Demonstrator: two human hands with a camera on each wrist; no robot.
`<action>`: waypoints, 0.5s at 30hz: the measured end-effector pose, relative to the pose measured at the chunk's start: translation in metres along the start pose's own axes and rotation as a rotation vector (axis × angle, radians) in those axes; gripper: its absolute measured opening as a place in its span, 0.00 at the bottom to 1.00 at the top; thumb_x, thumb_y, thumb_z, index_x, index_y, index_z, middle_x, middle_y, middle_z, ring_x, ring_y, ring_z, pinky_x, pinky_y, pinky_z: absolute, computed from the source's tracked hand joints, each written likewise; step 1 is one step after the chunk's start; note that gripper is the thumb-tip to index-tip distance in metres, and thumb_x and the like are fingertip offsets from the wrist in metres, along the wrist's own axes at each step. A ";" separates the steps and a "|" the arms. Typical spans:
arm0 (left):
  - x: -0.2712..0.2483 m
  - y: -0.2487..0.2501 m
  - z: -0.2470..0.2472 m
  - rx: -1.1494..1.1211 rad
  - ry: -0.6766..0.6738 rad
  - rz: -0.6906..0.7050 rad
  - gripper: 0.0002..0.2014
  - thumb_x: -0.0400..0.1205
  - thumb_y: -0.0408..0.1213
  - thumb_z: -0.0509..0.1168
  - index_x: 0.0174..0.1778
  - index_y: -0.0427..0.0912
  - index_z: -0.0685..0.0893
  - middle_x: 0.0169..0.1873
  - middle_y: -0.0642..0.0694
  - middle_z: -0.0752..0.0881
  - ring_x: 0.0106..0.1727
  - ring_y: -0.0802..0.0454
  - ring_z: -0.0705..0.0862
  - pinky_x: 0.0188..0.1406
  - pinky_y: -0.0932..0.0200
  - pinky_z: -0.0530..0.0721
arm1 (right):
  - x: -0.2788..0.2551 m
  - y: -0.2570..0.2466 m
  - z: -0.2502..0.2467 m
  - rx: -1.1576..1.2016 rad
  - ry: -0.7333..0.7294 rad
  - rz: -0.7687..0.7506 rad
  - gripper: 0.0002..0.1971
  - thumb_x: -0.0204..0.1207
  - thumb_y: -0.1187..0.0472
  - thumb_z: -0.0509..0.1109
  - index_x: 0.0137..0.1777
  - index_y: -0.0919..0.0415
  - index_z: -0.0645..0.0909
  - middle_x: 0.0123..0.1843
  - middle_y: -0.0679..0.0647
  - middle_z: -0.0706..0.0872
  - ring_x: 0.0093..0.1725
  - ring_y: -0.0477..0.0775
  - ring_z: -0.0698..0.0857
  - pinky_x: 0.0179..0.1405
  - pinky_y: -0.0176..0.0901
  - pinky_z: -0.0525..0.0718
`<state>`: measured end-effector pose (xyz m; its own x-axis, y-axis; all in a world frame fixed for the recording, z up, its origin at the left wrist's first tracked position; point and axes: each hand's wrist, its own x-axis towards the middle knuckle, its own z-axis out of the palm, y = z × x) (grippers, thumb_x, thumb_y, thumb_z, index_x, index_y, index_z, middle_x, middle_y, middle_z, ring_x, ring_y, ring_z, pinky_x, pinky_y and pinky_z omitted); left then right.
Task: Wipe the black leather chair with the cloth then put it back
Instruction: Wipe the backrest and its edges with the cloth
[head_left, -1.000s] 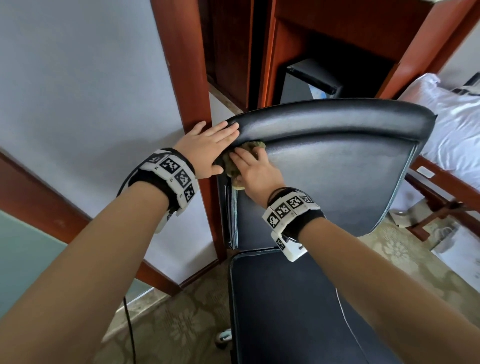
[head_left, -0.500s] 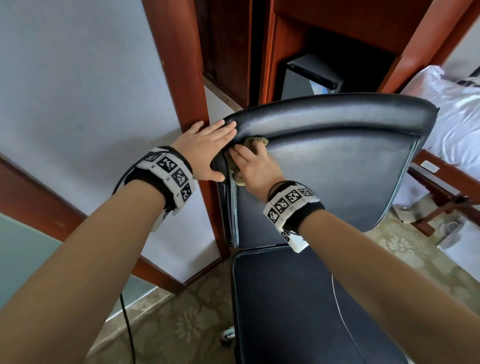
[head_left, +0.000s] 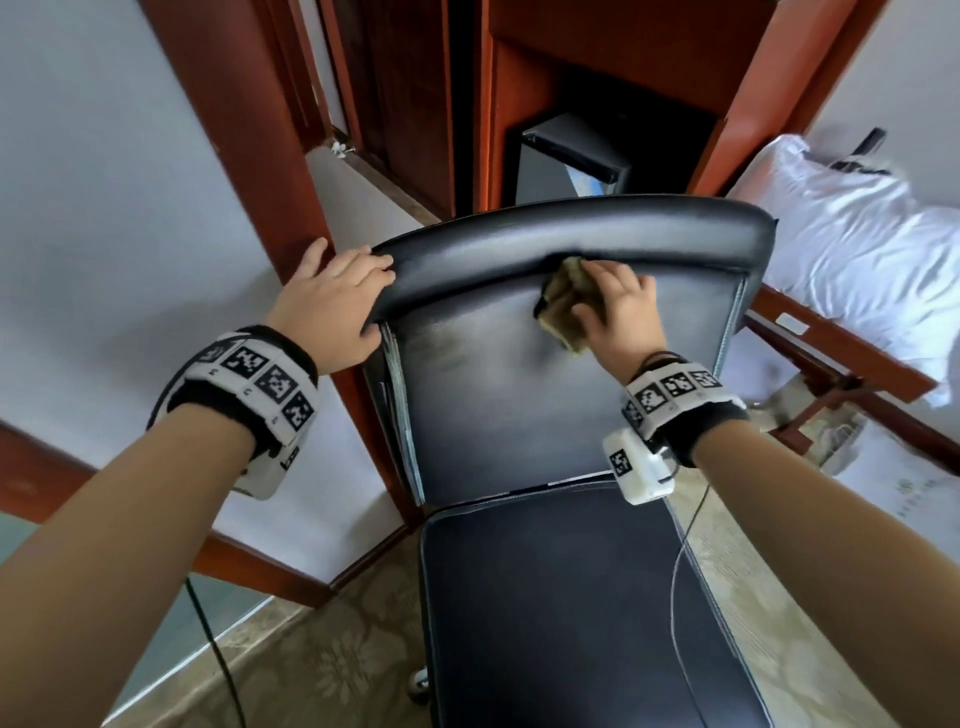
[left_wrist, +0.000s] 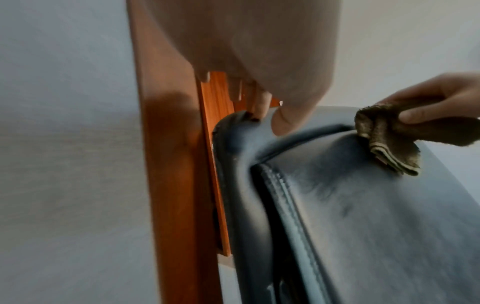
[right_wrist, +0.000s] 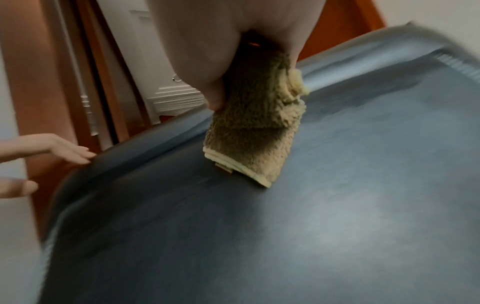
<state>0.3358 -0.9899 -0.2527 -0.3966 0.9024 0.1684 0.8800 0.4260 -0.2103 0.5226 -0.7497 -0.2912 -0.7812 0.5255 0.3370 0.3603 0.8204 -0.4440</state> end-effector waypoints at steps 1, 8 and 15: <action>0.005 0.006 0.000 -0.006 0.068 -0.002 0.28 0.68 0.32 0.73 0.65 0.33 0.79 0.65 0.37 0.80 0.72 0.39 0.73 0.73 0.31 0.59 | -0.001 0.015 -0.008 -0.002 0.028 0.031 0.27 0.71 0.60 0.62 0.71 0.67 0.73 0.69 0.65 0.76 0.63 0.71 0.73 0.61 0.40 0.59; 0.069 0.089 -0.012 -0.121 0.104 0.010 0.32 0.79 0.38 0.63 0.80 0.39 0.63 0.81 0.45 0.61 0.82 0.48 0.55 0.78 0.44 0.45 | -0.010 0.097 -0.044 -0.007 0.170 0.268 0.25 0.75 0.65 0.67 0.73 0.63 0.72 0.71 0.62 0.75 0.63 0.70 0.71 0.67 0.47 0.63; 0.126 0.151 -0.009 -0.113 0.051 -0.059 0.34 0.84 0.46 0.55 0.83 0.43 0.48 0.83 0.47 0.47 0.83 0.51 0.45 0.79 0.46 0.42 | -0.018 0.157 -0.075 0.025 0.197 0.344 0.24 0.76 0.65 0.67 0.73 0.63 0.73 0.70 0.62 0.75 0.65 0.69 0.69 0.66 0.46 0.62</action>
<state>0.4212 -0.8128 -0.2547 -0.4374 0.8703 0.2263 0.8805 0.4656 -0.0889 0.6315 -0.6134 -0.3045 -0.5033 0.8038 0.3172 0.5694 0.5846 -0.5779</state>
